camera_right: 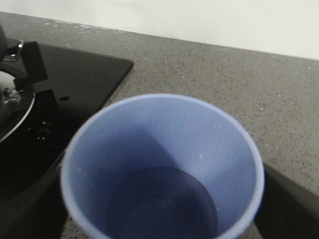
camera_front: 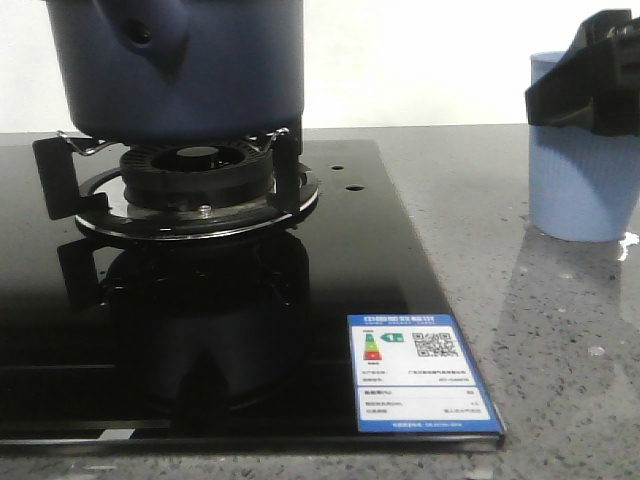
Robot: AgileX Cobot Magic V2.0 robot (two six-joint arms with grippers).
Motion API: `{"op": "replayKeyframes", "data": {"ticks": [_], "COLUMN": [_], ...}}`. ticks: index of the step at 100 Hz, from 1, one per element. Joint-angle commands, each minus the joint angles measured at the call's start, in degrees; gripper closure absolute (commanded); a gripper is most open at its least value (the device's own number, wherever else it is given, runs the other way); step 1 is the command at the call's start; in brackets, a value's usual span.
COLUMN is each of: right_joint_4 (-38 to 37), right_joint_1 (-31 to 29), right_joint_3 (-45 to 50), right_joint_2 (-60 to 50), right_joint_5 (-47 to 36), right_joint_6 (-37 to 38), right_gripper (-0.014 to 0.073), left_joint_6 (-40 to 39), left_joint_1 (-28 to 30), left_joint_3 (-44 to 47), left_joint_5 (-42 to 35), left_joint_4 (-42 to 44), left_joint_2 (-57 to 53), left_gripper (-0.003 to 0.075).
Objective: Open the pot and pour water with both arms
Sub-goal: 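Grasp the light blue ribbed cup with the right gripper, then lift the cup with the right gripper and carry it over the pot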
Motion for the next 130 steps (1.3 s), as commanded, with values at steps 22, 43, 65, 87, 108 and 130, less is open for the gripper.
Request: {"op": "replayKeyframes", "data": {"ticks": [22, 43, 65, 87, 108, 130], "right_joint_4": [-0.44, -1.57, -9.80, -13.51, -15.01, -15.11], "right_joint_1": [0.00, 0.00, 0.09, 0.37, 3.54, 6.73], "right_joint_3": [-1.58, -1.81, -7.58, -24.53, -43.25, -60.68], "right_joint_2": [1.50, -0.06, -7.09, -4.96, 4.38, 17.15], "right_joint_5": [-5.65, -6.54, -2.17, 13.03, 27.94, 40.14], "right_joint_6": [1.17, 1.17, 1.17, 1.17, -0.83, -4.97], "right_gripper": [0.0323, 0.0326, 0.0326, 0.0326, 0.0326, 0.0326], "left_joint_6": [-0.35, -0.59, -5.41, -6.55, -6.64, -6.64], "left_joint_1": [-0.44, 1.84, 6.58, 7.67, 7.67, 7.67], "left_joint_3": [-2.36, -2.36, -2.36, -2.36, -2.36, -2.36], "left_joint_5": [0.47, 0.10, -2.07, -3.20, -4.28, -5.06], "left_joint_4": [-6.30, -6.30, -5.36, -4.45, -4.84, -4.98], "left_joint_2": [-2.13, -4.51, -8.70, -10.95, -11.96, -12.89], "left_gripper": [0.0407, 0.0407, 0.0407, 0.0407, 0.0407, 0.0407]}}
